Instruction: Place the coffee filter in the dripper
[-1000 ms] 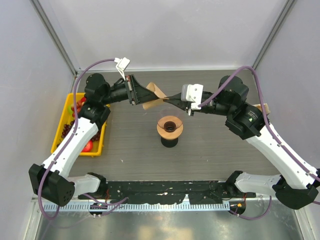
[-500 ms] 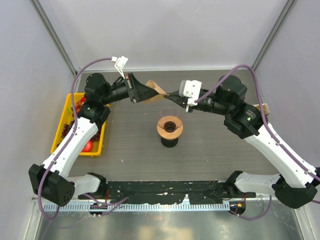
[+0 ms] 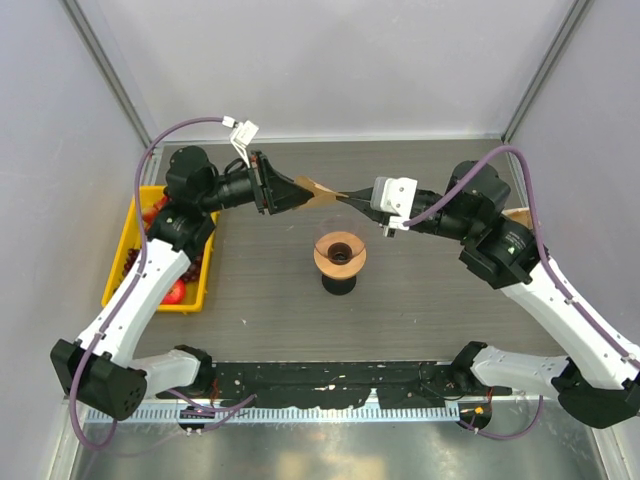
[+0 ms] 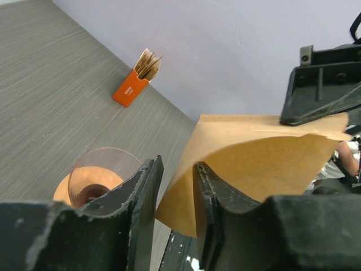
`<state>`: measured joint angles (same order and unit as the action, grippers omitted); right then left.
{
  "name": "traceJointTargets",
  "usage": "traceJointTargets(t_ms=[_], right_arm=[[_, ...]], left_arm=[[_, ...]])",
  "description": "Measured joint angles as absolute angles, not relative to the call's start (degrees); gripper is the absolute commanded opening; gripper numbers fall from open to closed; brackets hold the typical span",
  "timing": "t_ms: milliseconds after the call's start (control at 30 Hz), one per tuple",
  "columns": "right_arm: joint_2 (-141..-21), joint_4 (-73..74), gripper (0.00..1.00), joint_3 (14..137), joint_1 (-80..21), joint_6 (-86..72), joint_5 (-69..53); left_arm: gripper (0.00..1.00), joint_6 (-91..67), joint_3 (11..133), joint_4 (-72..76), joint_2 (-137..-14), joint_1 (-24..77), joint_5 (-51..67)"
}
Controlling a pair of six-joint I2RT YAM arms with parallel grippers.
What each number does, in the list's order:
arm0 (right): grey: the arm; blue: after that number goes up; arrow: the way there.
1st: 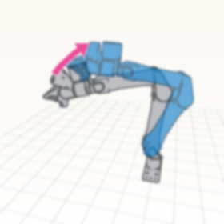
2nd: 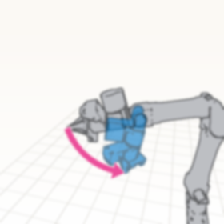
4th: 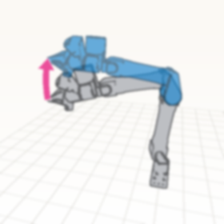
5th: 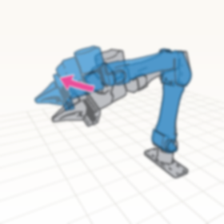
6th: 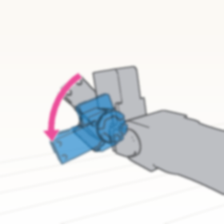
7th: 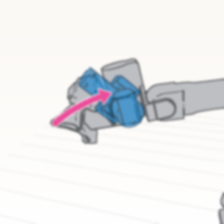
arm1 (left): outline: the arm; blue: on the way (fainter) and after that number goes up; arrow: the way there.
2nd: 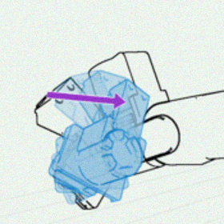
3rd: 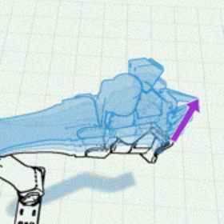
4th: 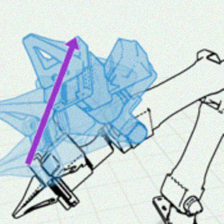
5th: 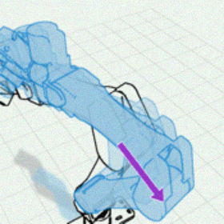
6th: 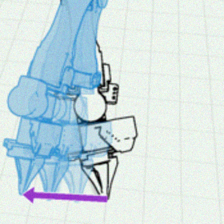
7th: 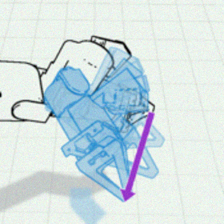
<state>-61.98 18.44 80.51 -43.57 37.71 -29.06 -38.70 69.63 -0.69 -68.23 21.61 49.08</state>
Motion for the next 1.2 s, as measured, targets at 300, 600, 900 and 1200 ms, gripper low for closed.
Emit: traceJointTargets(t_ms=[300,600,900,1200], right_arm=[[-60.71,18.09,0.05,79.99,-43.57,38.52,-30.52],[-60.34,17.85,0.05,78.94,-43.57,38.85,-32.95],[-61.17,22.24,0.60,80.12,-43.57,39.05,-31.31],[-64.36,31.42,0.84,88.27,-43.57,29.06,-26.30]], left_arm=[[0.33,-42.76,66.92,5.30,-68.47,21.34,53.67],[0.13,-52.99,65.34,18.44,-70.32,21.37,57.58],[0.00,-49.43,64.82,13.37,-69.32,21.37,55.40],[0.00,-32.73,68.01,-2.22,-65.25,22.02,43.46]])
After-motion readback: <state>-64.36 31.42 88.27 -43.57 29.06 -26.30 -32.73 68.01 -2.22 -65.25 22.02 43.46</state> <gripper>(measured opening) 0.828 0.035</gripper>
